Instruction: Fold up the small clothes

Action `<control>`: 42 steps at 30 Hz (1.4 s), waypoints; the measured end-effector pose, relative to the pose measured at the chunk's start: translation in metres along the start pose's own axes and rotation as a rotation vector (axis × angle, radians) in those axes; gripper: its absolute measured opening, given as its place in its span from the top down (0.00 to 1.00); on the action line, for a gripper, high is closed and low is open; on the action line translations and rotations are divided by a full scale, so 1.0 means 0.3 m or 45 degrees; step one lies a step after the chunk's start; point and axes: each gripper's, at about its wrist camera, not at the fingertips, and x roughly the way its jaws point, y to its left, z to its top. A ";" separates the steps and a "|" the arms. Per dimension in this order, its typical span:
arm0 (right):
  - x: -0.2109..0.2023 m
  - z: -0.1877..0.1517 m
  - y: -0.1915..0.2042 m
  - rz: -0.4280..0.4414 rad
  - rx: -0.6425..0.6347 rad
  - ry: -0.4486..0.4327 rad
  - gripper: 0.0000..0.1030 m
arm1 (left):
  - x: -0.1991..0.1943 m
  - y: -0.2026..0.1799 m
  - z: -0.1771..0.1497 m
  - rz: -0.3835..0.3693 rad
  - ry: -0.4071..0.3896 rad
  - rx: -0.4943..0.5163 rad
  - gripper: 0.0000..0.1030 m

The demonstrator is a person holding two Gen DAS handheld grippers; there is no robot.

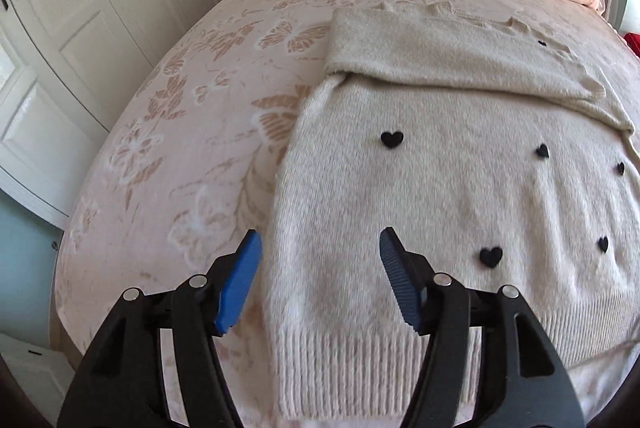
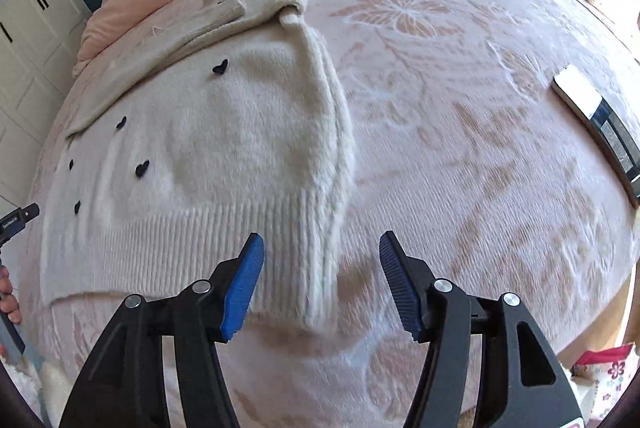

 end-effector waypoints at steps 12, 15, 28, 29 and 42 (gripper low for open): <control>-0.012 -0.093 0.040 0.109 0.043 0.009 0.36 | -0.041 0.006 -0.181 0.010 0.075 -0.024 0.37; -0.001 -0.082 0.043 0.132 0.076 0.012 0.33 | -0.019 0.013 -0.196 0.008 0.101 -0.031 0.36; 0.053 -0.012 0.079 0.172 0.148 0.006 0.30 | 0.084 0.046 -0.213 -0.030 0.168 -0.102 0.20; 0.058 -0.007 0.085 0.173 0.147 0.006 0.30 | 0.089 0.049 -0.211 -0.031 0.168 -0.110 0.19; 0.077 0.019 0.085 0.301 0.227 0.000 0.30 | 0.120 0.211 -0.237 -0.607 0.141 -0.503 0.07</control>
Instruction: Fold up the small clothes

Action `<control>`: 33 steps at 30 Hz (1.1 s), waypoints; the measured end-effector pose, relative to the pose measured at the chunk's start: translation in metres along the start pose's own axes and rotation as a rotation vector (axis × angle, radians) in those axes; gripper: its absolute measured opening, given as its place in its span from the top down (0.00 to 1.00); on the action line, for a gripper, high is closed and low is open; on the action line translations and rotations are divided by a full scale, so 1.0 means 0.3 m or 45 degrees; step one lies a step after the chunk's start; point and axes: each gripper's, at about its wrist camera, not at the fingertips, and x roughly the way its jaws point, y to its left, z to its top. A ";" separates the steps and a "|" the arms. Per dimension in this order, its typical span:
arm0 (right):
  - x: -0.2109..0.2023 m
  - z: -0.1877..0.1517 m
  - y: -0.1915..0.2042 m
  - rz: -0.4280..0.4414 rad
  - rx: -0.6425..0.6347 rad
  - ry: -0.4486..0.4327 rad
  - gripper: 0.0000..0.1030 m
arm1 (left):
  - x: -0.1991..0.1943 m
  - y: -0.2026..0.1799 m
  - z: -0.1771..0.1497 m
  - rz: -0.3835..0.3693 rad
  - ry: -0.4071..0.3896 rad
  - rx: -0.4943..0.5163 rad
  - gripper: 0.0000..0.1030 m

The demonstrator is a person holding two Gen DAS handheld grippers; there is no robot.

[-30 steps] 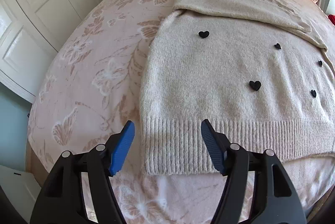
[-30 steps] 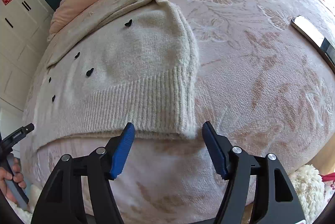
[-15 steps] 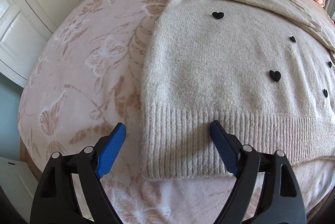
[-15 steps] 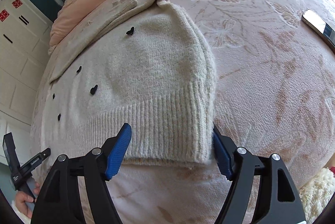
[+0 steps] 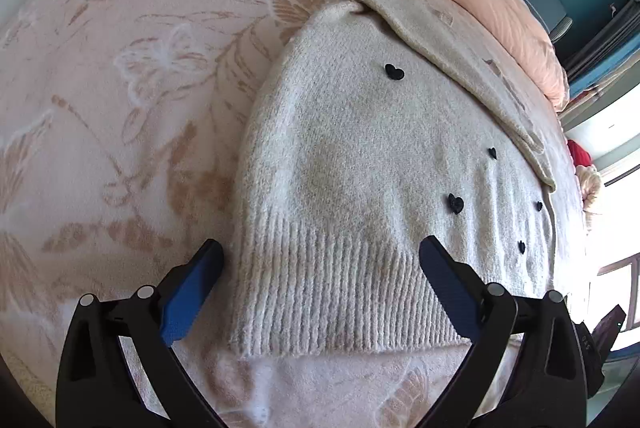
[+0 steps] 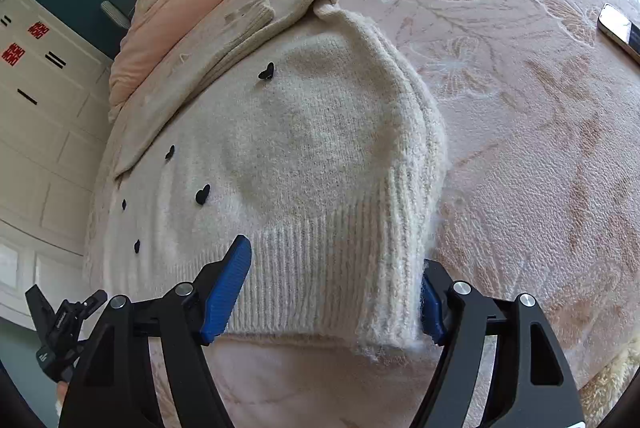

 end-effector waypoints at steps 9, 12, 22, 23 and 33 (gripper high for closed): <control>0.004 0.025 -0.051 0.119 0.169 0.004 0.57 | 0.014 0.025 0.047 -0.048 0.056 -0.148 0.14; 0.005 0.046 -0.027 0.094 0.153 0.020 0.88 | 0.024 0.007 0.069 -0.082 0.128 -0.157 0.73; -0.288 -0.001 0.005 0.141 -0.017 -0.037 0.92 | -0.309 0.005 -0.025 -0.142 0.078 -0.098 0.94; -0.320 -0.019 -0.012 0.133 -0.044 -0.013 0.92 | -0.348 0.010 -0.057 -0.135 0.087 -0.075 0.94; -0.634 -0.551 -0.169 -0.004 -0.461 0.545 0.92 | -0.699 0.202 -0.615 -0.065 0.411 -0.031 0.94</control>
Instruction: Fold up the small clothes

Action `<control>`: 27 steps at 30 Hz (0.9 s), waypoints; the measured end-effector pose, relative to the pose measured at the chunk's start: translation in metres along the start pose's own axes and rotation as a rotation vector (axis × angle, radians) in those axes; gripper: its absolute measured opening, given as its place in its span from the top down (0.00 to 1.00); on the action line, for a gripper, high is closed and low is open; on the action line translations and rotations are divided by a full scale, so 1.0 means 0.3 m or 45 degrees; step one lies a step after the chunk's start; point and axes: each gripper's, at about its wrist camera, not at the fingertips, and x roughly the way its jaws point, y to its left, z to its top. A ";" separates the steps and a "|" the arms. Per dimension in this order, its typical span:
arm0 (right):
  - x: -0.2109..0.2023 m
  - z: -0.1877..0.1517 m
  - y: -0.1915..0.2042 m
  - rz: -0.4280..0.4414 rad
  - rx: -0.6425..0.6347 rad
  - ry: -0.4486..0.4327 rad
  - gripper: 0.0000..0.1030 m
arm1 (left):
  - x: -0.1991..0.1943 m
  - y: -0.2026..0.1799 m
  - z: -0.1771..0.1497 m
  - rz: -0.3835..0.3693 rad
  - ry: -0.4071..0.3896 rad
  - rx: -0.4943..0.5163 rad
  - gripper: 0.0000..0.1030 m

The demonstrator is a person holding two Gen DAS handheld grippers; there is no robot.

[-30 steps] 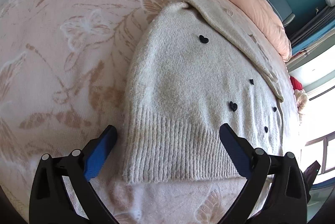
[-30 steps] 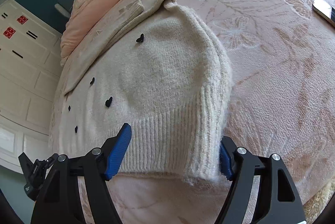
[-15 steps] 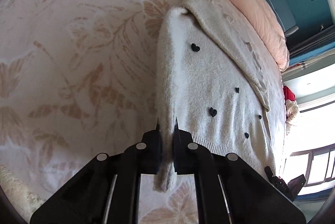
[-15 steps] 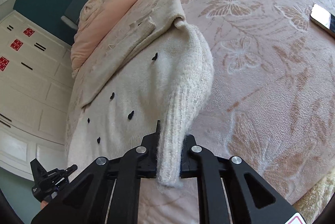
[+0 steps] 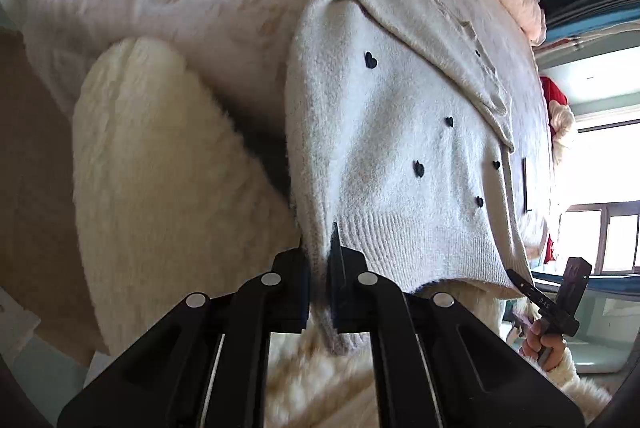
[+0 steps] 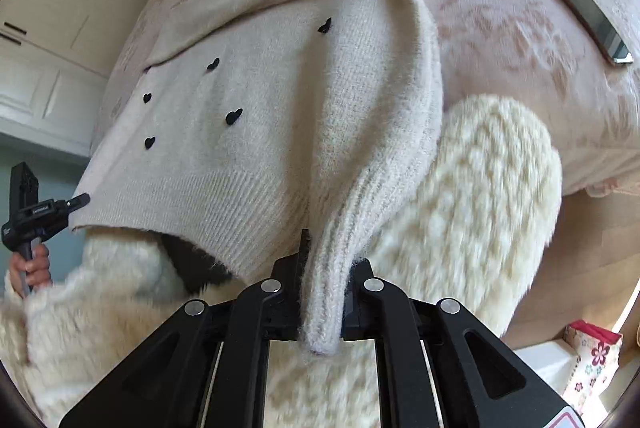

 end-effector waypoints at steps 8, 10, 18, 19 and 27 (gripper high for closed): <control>-0.279 0.175 0.016 0.181 0.010 -0.362 0.91 | -0.203 -0.165 0.218 -0.053 -0.289 0.130 0.94; -0.274 0.350 -0.046 0.227 0.072 -0.508 0.91 | -0.162 -0.244 0.398 -0.070 -0.377 0.189 0.93; 0.066 0.767 -0.249 0.152 0.577 -0.709 0.64 | 0.201 -0.371 0.839 0.258 -0.589 0.257 0.53; 0.061 0.753 -0.252 0.153 0.594 -0.738 0.60 | 0.219 -0.364 0.844 0.283 -0.597 0.260 0.48; 0.085 0.729 -0.218 -0.108 0.371 -0.722 0.36 | 0.319 -0.308 0.847 0.294 -0.521 0.330 0.15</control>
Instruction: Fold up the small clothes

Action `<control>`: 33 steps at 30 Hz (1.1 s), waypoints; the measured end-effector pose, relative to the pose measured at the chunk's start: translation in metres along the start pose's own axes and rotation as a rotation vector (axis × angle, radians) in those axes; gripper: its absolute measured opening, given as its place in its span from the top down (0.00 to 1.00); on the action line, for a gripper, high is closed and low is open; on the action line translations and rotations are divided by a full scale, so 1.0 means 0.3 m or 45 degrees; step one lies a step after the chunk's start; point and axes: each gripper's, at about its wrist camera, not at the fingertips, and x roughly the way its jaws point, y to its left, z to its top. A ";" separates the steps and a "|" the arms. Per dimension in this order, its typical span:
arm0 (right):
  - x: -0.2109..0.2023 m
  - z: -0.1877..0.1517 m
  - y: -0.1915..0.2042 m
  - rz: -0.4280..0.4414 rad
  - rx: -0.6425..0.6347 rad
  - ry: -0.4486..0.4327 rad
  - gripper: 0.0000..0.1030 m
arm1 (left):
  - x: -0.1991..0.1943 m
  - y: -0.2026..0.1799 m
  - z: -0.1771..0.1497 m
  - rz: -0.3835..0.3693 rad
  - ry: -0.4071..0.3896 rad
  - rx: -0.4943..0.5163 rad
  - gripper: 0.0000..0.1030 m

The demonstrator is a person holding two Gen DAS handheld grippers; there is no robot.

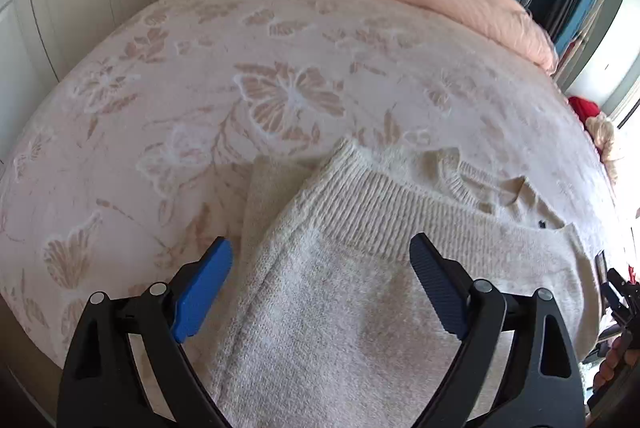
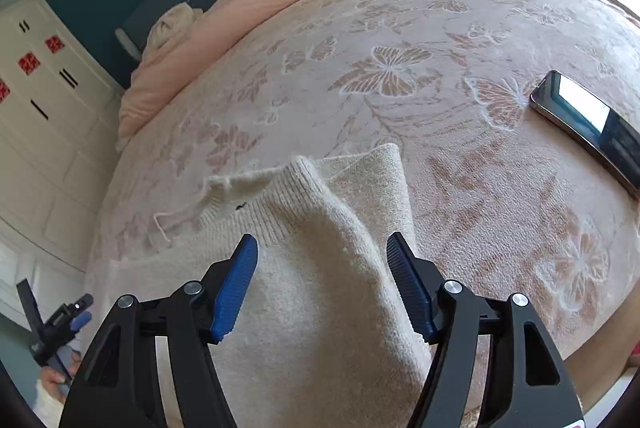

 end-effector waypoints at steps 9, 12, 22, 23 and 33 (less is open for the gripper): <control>0.143 -0.004 0.094 -0.086 -0.181 0.139 0.93 | 0.080 0.026 0.035 -0.054 0.129 -0.141 0.91; -0.037 0.063 0.139 0.037 -0.168 -0.048 0.94 | -0.056 0.045 0.099 -0.134 0.028 -0.178 0.92; 0.263 0.178 -0.081 -0.145 0.038 0.145 0.94 | 0.225 0.001 0.203 0.066 0.167 -0.133 0.91; 0.304 0.154 -0.088 -0.171 0.016 0.174 0.94 | 0.270 -0.001 0.175 0.099 0.200 -0.127 0.90; -0.050 0.045 0.159 -0.090 -0.148 -0.064 0.78 | -0.117 -0.094 0.054 0.104 -0.057 -0.013 0.53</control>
